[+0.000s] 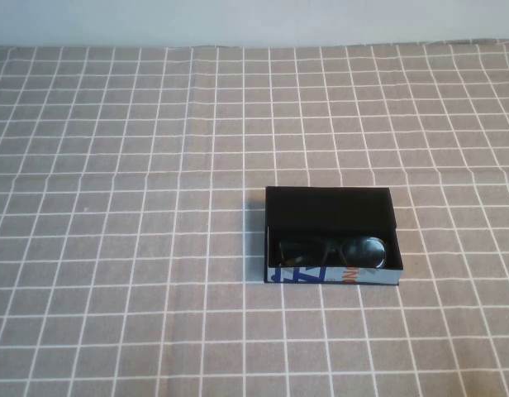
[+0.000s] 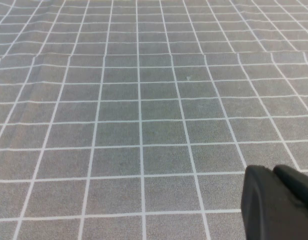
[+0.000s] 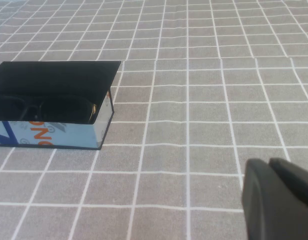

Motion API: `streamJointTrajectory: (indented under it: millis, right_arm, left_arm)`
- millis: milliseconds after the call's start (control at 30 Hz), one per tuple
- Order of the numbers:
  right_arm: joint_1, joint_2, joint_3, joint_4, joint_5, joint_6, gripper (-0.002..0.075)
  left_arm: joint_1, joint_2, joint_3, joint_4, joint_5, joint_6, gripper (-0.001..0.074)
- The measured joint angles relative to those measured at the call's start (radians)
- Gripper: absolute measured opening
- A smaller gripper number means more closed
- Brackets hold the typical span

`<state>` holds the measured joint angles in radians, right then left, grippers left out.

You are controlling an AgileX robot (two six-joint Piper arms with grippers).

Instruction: Take glasses out of glasses case

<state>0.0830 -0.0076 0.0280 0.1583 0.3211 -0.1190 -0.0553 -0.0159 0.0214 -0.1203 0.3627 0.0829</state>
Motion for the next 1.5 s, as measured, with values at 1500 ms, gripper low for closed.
streamJointTrajectory:
  millis: [1500]
  right_arm:
    - [0.0,0.0,0.0,0.031,-0.776,0.007,-0.0018]
  left_arm:
    - [0.0,0.0,0.0,0.0,0.0,0.0,-0.0005]
